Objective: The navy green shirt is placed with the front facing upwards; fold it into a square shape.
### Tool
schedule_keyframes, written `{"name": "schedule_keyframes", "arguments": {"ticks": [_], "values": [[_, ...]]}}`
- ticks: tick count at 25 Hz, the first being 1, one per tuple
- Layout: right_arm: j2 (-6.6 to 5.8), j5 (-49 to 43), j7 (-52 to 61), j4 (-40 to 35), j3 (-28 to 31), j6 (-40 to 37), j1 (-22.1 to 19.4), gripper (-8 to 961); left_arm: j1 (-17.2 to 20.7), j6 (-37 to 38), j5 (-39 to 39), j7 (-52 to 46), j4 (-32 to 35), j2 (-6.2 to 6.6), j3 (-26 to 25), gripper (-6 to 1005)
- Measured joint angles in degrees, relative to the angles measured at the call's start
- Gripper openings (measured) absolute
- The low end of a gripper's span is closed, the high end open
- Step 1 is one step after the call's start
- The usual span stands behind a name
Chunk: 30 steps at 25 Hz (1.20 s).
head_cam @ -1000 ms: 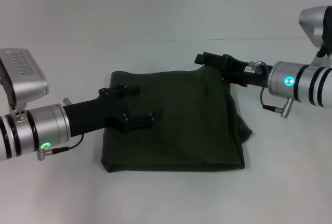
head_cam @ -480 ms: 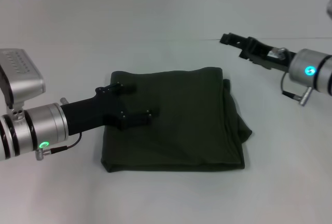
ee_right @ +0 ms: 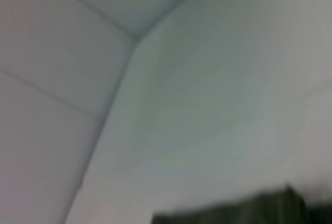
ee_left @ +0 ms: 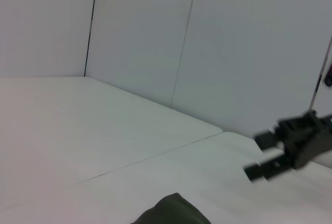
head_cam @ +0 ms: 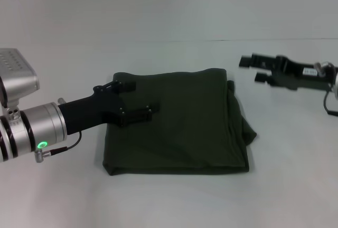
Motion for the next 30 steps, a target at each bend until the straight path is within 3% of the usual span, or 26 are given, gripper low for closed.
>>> {"name": "schedule_keyframes", "arguments": {"ticks": [5,11,24,30], "values": [[-0.68,-5.9,4.6,-0.1,-0.6,-4.6,-1.0,913,0.1,0.0,0.0,-0.1,-0.1,0.13,0.0,937],[0.11,-9.0,5.0,0.2,-0.8,-6.9,-0.8,913,0.2,-0.4,0.0,-0.1,-0.1,0.08,0.0,936],[4.95,-11.2,4.4,0.5,-2.1,0.3,1.4,912,0.2,-0.6,0.2,0.2,-0.3,-0.02,0.0,936],[5.88,-11.2,4.8,0.6,-4.1,2.1,2.0,890,0.2,-0.6,0.3,0.3,-0.3,-0.05,0.0,937]]}}
